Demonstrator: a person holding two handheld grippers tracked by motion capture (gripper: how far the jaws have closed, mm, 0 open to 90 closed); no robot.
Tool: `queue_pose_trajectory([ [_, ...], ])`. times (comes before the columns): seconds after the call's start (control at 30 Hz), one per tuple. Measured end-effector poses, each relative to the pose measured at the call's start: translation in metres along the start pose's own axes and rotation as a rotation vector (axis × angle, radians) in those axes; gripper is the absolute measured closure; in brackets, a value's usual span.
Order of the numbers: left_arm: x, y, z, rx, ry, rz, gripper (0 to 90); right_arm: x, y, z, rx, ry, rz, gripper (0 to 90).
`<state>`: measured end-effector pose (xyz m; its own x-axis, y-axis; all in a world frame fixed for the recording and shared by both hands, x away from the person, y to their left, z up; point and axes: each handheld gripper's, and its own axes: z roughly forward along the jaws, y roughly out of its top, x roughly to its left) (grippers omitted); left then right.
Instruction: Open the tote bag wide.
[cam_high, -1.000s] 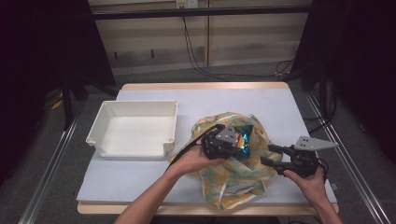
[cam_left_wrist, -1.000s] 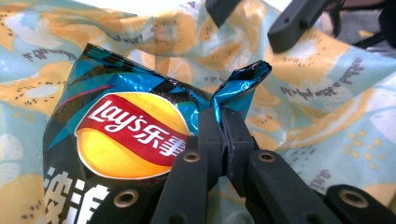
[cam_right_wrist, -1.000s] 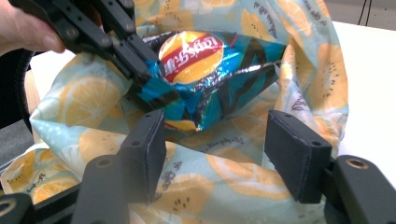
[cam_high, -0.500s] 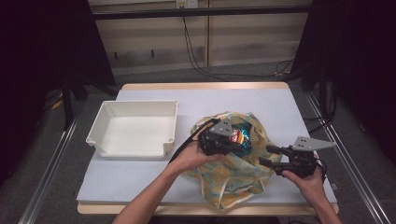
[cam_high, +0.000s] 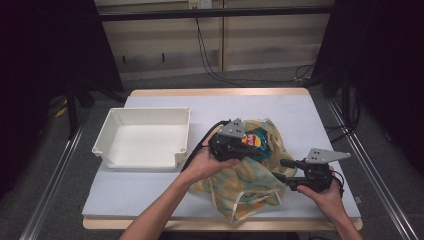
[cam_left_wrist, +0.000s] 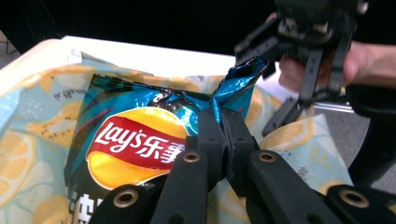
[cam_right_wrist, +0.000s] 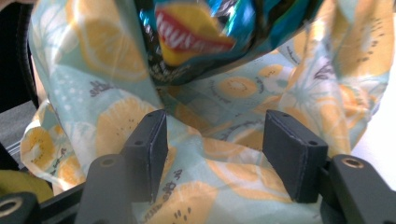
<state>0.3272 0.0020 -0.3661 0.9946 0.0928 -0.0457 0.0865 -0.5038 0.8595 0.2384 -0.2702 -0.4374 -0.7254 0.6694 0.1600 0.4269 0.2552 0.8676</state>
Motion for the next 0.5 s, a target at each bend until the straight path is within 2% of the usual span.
queue_pose_trajectory([
  [0.1,0.001,0.003,-0.002,-0.010,0.003,0.003,88.0,0.002,0.000,0.002,0.009,0.006,-0.006,39.6],
  [0.2,0.004,0.005,-0.007,-0.046,0.005,-0.020,87.9,0.002,0.000,0.002,0.014,0.008,-0.008,39.8],
  [0.27,0.005,0.006,-0.008,-0.052,0.014,-0.024,88.0,0.001,-0.001,0.003,0.017,0.016,-0.004,40.9],
  [0.4,0.004,0.005,-0.005,-0.031,0.022,-0.011,88.0,0.001,0.002,-0.001,0.006,0.002,-0.013,44.5],
  [0.5,0.001,0.002,0.000,-0.016,0.031,0.001,88.0,0.001,0.011,-0.013,-0.042,0.011,-0.014,51.6],
])
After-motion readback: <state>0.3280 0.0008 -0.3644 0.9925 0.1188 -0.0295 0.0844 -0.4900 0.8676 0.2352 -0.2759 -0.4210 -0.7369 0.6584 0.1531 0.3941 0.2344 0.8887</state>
